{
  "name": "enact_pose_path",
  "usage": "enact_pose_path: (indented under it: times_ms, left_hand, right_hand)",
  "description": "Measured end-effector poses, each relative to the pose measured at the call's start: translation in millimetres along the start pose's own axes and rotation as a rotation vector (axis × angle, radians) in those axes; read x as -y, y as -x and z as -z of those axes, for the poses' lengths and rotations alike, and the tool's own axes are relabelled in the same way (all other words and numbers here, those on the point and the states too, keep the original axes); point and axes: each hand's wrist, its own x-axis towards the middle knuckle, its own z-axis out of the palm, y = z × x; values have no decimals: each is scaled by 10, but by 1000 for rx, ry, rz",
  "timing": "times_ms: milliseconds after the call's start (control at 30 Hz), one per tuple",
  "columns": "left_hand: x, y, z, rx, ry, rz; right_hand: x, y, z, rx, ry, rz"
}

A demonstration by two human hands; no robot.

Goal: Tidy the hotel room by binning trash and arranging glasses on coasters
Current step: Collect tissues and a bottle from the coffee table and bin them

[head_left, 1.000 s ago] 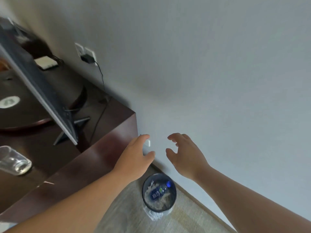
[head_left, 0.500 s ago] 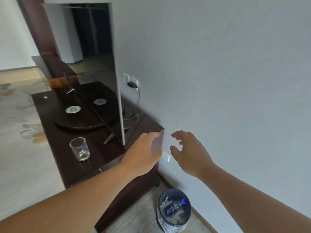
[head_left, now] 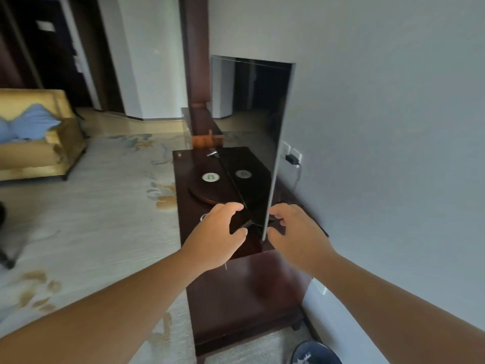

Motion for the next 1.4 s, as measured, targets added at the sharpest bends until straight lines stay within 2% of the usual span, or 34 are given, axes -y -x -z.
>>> enact_pose_path:
  times_ms: [300, 700, 1100, 1400]
  left_hand:
    - [424, 645, 648, -189, -131, 248]
    - [1288, 1832, 1902, -408, -205, 482]
    - [2417, 3301, 3425, -582, -260, 646]
    - [3232, 3898, 3880, -677, -244, 799]
  right_hand:
    - [700, -232, -429, 168, -118, 274]
    - [2421, -189, -1193, 301, -174, 558]
    - [4537, 173, -2263, 352, -279, 700]
    - [5453, 209, -2957, 463, -278, 783]
